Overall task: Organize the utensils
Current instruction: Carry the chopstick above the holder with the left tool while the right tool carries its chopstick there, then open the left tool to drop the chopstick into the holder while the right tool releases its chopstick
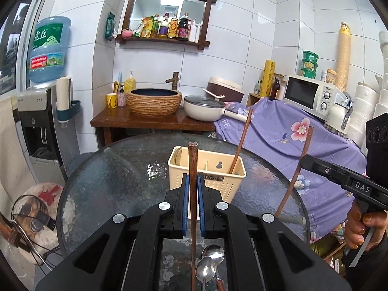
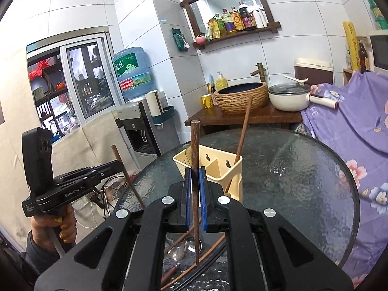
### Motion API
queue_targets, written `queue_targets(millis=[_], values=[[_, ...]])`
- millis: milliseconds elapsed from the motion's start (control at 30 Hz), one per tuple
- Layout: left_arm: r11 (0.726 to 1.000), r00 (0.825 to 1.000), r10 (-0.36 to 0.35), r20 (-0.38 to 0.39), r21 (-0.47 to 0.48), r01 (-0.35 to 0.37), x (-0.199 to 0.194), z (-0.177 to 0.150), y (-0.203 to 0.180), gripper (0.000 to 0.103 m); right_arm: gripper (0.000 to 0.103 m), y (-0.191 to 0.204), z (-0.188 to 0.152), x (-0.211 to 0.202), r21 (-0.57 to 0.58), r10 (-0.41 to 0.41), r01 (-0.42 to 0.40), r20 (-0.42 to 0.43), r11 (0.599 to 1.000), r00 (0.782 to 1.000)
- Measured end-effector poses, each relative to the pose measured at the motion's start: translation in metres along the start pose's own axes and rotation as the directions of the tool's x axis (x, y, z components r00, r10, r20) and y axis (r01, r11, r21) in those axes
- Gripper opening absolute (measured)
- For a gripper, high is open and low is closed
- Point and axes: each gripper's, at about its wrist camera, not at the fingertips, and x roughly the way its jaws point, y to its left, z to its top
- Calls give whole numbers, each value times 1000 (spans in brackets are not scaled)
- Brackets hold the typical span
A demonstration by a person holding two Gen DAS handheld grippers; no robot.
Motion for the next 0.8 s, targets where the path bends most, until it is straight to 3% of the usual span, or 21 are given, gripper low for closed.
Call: queue_targets(millis=[167,433,633,800], values=[[1000,1000,-2,20,7,2,-1,19,-1,7,7,4,18,2,-17,11,-11,11,1000,1000],[1000,993,-8,117,-3,8,-11,84,3,7,7,16,73,3,-59,34,-29,80,998,996],[997,986,-61,153,-34,67,2,130,7,7,7,25,122,9,-92,-5,18,144,996,990],[999,981,-34,191,-26,39,24,148,2,7,7,28,146,24,-120,-73,96,185,988,980]])
